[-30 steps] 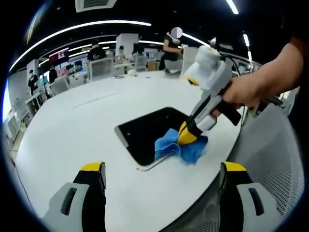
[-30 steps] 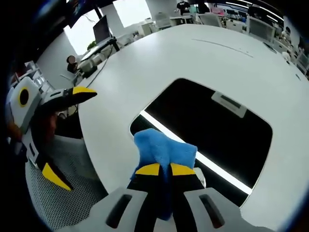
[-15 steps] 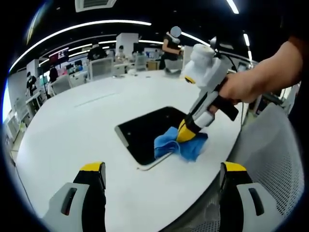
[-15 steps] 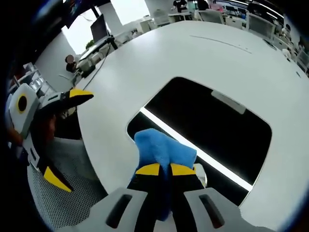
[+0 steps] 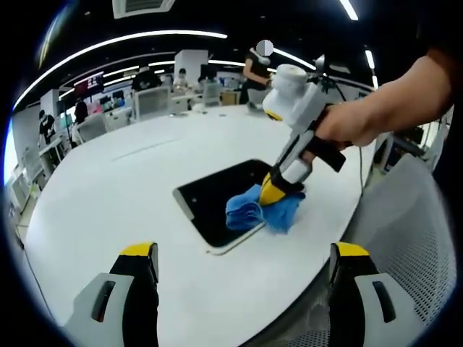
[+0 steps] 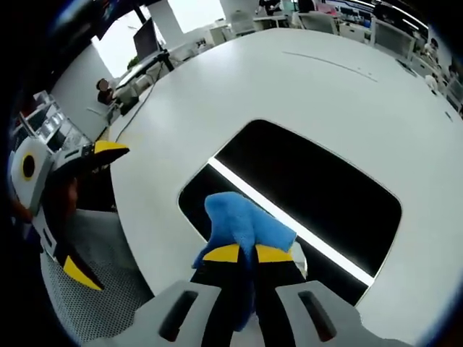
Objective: Wipe the mirror surface with the cleaning cloth until all visible marks leave the cleaned area.
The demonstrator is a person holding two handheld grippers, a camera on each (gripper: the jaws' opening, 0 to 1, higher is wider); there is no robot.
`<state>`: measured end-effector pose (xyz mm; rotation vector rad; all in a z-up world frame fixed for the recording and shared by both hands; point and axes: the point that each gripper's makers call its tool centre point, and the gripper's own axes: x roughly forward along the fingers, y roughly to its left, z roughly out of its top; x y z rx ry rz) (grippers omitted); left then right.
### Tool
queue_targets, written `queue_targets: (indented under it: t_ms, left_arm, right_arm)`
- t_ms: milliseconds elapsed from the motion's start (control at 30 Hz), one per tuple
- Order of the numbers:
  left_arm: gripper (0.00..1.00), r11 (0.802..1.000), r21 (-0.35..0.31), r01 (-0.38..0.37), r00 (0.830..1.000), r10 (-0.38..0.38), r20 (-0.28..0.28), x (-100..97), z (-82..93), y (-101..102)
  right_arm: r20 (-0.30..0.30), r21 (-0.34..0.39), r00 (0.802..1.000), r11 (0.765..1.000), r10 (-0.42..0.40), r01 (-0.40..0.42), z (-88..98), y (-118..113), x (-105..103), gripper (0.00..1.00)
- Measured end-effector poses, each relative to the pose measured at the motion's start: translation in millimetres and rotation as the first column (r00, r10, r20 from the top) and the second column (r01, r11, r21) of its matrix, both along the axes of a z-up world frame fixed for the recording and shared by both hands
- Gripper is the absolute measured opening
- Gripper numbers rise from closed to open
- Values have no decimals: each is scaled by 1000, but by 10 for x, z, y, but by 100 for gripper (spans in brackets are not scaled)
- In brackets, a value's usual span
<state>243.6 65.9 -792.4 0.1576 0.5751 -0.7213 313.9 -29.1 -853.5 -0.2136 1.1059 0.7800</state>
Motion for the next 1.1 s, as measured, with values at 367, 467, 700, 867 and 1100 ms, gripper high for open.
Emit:
queue_targets:
  t_ms: [367,467,700,867,1100]
  left_arm:
    - [99,1000,6,0,1000,0,-1,-3,-3,5]
    - [99,1000,7,0,1000,0,-2,-4,-3,4]
    - [99,1000,7,5,1000,-5,-6,-11,-10,-5]
    - [99,1000,8,7,1000,-7,-8,-13,-15,-8]
    - [99,1000,9,7,1000,-7,-9,-9,-22,-7]
  right_arm:
    - [8,-18,1000,1000,-2,2,-1,-22,274,1]
    - [11,-24,1000,1000,2,-2,-1,-22,336,1]
    - [13,-30,1000,1000,-2,3,3,-32,508,1]
    - [11,-33,1000,999,-2,2,-7,-26,621,1]
    - [14,-39,1000,999,0,0,0,-16,772,1]
